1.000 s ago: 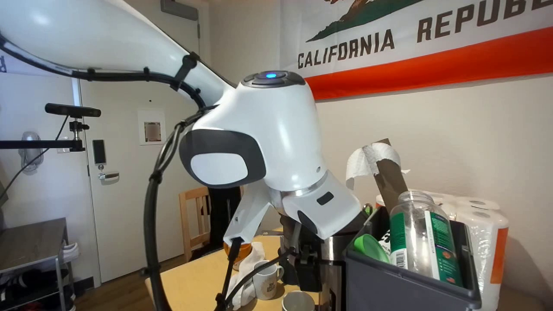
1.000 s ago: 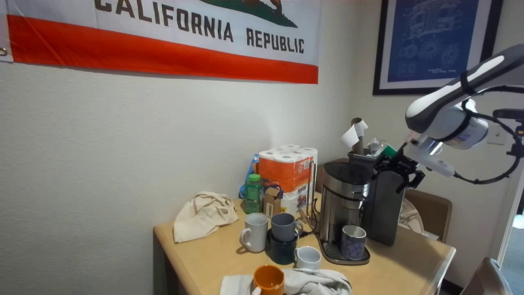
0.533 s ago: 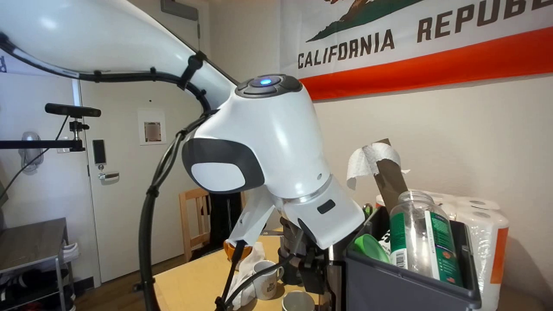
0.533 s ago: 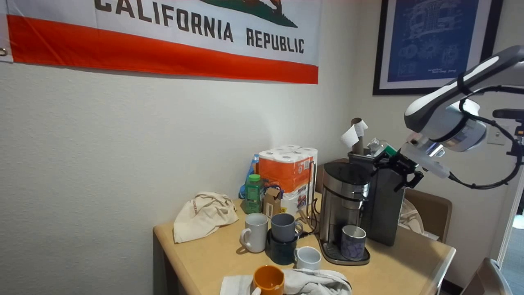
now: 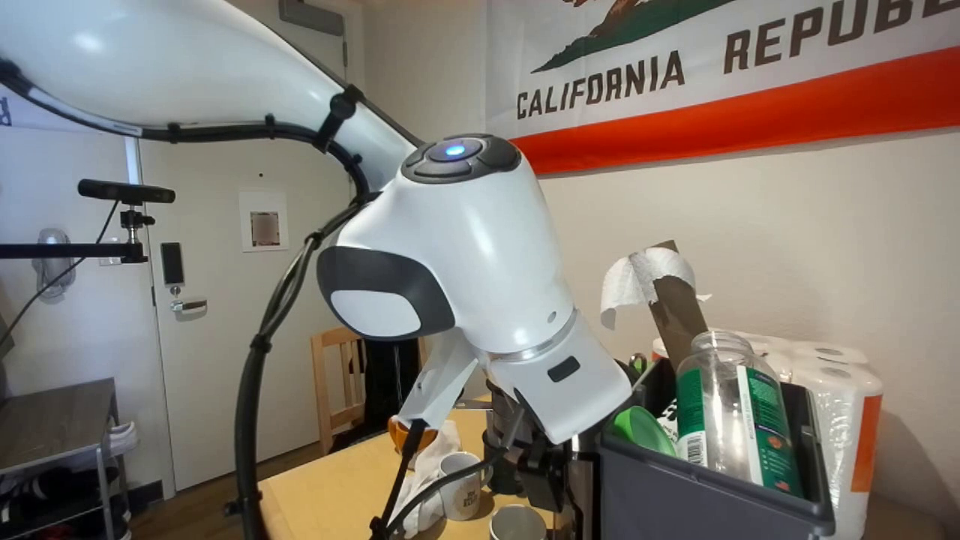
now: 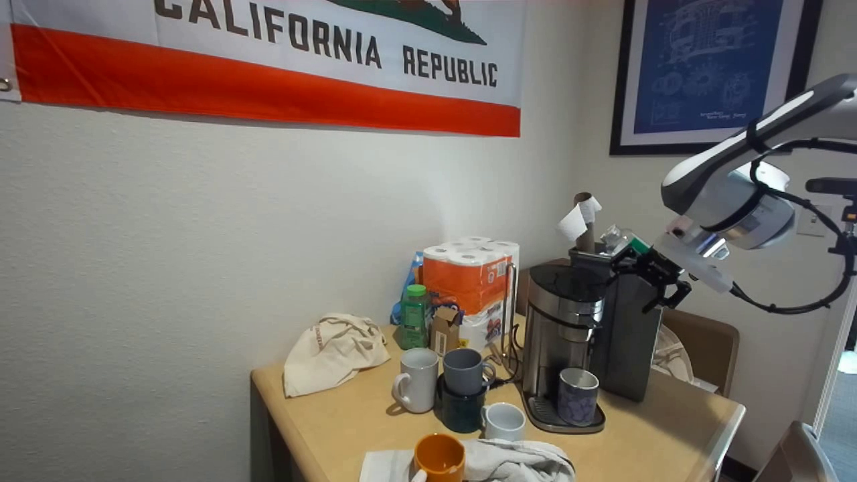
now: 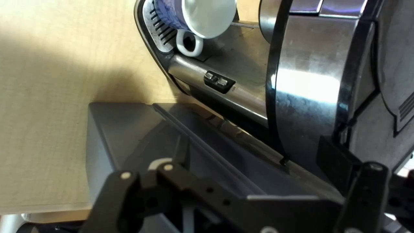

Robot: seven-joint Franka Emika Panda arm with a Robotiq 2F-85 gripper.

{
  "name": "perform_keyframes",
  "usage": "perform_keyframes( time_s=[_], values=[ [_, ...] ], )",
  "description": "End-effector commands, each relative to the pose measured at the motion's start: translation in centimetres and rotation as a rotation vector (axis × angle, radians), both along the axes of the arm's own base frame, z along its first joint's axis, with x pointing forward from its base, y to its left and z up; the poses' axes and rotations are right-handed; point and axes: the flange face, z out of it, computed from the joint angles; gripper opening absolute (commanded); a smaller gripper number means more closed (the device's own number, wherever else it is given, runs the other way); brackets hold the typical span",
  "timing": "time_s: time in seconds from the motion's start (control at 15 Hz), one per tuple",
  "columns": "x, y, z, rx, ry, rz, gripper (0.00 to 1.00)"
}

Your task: Open the lid of the coffee maker and close it, remove the cup from the coffee maker and clean it with the towel

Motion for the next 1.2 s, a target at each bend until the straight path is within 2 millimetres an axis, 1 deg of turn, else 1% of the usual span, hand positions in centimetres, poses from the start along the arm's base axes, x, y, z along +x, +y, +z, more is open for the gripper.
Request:
perform_keyframes(
  time_s=[0.0,0.53,0.8,1.13],
  values=[
    [0.6,0.2,0.2,0.014,-0.032,-0.003,1.00],
    [0.9,0.7,1.8,0.027,-0.071,0.013,1.00],
    [1.7,1.2,3.0,0.025,-0.097,0.021,1.00],
    [2.2,1.4,4.0,0.018,-0.119,0.025,1.00]
  ],
)
